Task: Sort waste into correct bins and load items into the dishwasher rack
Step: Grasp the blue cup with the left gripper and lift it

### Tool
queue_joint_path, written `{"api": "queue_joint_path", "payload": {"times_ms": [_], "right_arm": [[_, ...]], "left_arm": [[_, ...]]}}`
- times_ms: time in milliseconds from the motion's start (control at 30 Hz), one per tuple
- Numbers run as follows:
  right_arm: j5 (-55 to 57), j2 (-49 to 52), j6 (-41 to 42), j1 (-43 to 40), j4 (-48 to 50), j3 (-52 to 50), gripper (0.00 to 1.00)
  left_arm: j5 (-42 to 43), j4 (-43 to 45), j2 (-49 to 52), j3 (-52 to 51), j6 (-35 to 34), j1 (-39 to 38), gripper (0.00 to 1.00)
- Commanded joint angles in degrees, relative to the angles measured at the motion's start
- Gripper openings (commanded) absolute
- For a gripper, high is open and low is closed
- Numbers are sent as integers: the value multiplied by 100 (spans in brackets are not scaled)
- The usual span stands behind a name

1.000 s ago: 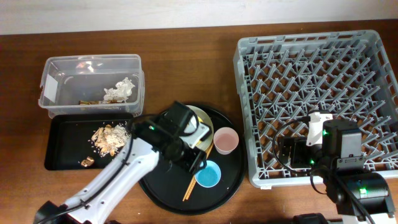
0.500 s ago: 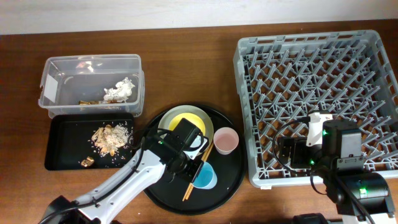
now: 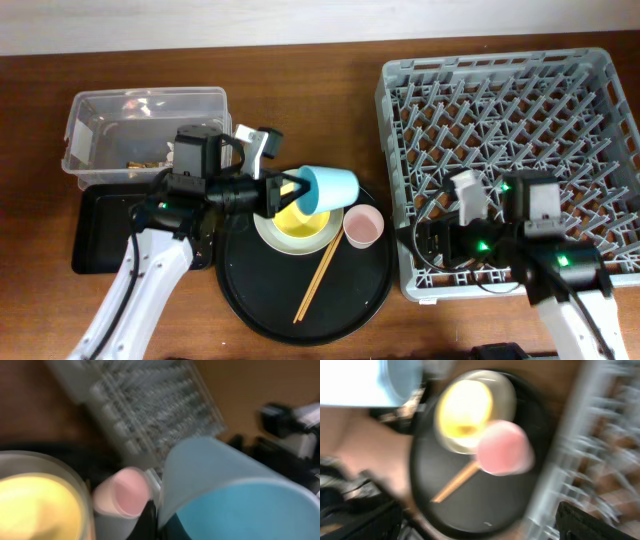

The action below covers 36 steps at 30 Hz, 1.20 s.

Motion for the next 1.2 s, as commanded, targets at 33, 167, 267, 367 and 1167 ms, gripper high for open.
{"api": "queue_joint_path", "payload": {"times_ms": [33,167,267,367,1167], "right_arm": [[-2393,686,-516,-9,481,85,99],[-3460,1182,-514,-9,1335,85,99],[-4113,1263,-511,-9,2166,85,99],[-4857,1263,-450,-4,2697,85,94],[-4450,1263,-450,-4,2802,83,62]], "left_arm": [[2175,1093,669,50,-1067,-173,0],[2227,1344,852,52,-1276,-437,0],[2317,1370,852,52,-1279,-649,0],[2321,1368,852,52,-1362,-660,0],[2444,2608,852,52,-2391,-944,7]]}}
